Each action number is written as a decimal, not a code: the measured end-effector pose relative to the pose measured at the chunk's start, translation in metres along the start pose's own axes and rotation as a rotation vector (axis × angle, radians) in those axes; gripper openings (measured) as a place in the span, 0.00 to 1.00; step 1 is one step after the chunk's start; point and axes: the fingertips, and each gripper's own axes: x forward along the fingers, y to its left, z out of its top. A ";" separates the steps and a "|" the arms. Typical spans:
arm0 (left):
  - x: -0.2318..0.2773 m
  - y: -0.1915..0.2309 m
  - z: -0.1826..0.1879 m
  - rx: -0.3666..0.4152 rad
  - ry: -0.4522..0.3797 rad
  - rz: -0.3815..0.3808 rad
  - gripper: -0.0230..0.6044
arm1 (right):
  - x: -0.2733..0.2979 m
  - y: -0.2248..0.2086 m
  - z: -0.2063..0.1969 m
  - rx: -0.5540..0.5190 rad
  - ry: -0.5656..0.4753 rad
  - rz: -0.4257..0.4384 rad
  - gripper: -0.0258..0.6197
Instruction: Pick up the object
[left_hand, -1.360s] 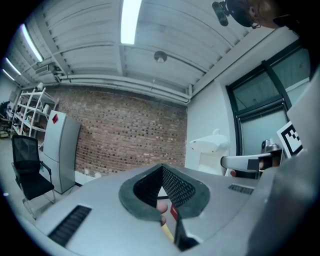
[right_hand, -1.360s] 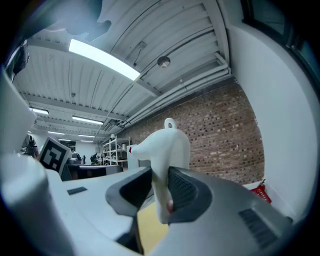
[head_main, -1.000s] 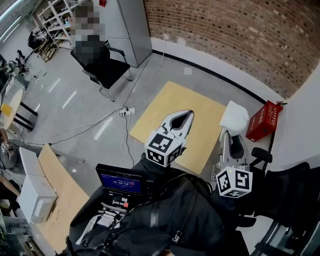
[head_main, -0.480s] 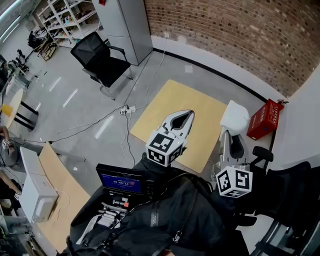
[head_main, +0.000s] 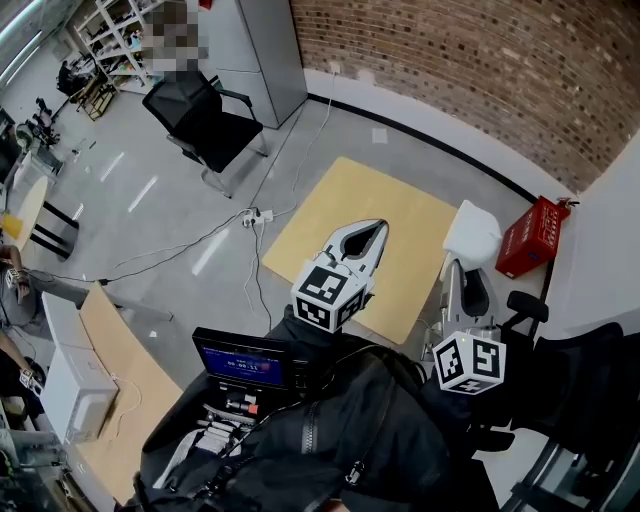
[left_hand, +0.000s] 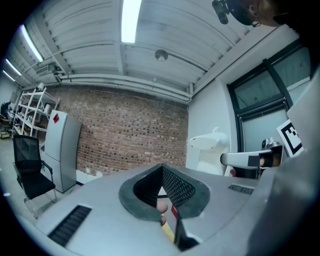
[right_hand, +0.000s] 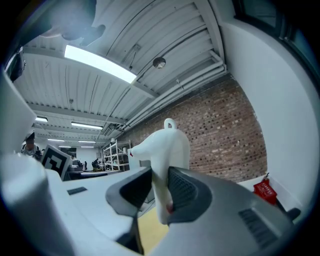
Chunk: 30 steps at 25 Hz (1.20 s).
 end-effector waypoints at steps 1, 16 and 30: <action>0.000 0.000 0.000 0.000 0.001 0.000 0.03 | 0.000 0.000 0.000 0.001 0.000 0.002 0.21; 0.000 -0.003 -0.001 0.002 0.008 -0.006 0.03 | -0.002 -0.001 -0.002 0.012 0.005 -0.001 0.21; 0.001 -0.009 -0.005 0.014 0.002 -0.013 0.03 | -0.010 -0.005 -0.004 0.013 0.000 -0.007 0.21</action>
